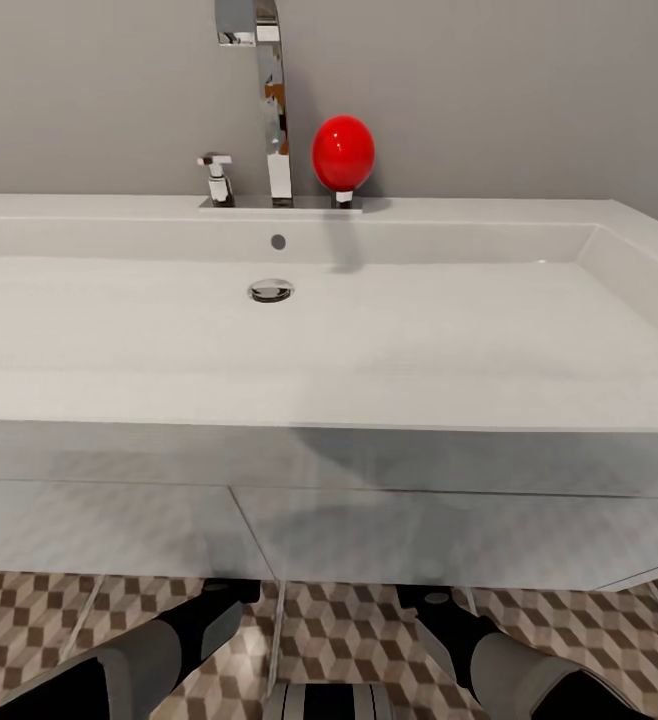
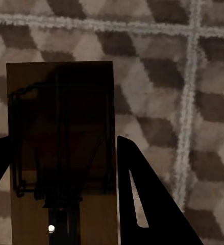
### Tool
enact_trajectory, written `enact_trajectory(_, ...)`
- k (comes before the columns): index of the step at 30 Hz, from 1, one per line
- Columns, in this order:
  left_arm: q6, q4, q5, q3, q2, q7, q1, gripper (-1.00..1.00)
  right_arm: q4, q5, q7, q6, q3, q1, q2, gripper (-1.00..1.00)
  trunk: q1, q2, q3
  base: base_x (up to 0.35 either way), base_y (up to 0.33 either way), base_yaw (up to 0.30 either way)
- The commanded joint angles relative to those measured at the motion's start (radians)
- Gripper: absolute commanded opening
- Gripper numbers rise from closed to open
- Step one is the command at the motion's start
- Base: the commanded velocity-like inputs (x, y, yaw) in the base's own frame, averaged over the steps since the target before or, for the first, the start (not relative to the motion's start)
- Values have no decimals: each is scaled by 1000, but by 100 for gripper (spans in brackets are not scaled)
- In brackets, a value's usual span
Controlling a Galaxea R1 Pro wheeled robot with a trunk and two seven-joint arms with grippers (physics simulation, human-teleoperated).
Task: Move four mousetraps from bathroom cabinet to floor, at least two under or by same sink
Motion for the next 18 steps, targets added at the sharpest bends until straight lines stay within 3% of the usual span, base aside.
enact_trajectory(1, 1, -1, 5, -2, 0, 6, -30, -100, -14, -6, -3, -8, 14, -9, 1, -100, 0, 0, -1, 0, 0, 0)
enact_trajectory(18, 1, -1, 5, -2, 0, 5, -30, -100, -14, -5, -4, -15, 16, -9, 0, -100, 0, 0, -27, 0, 0, 0)
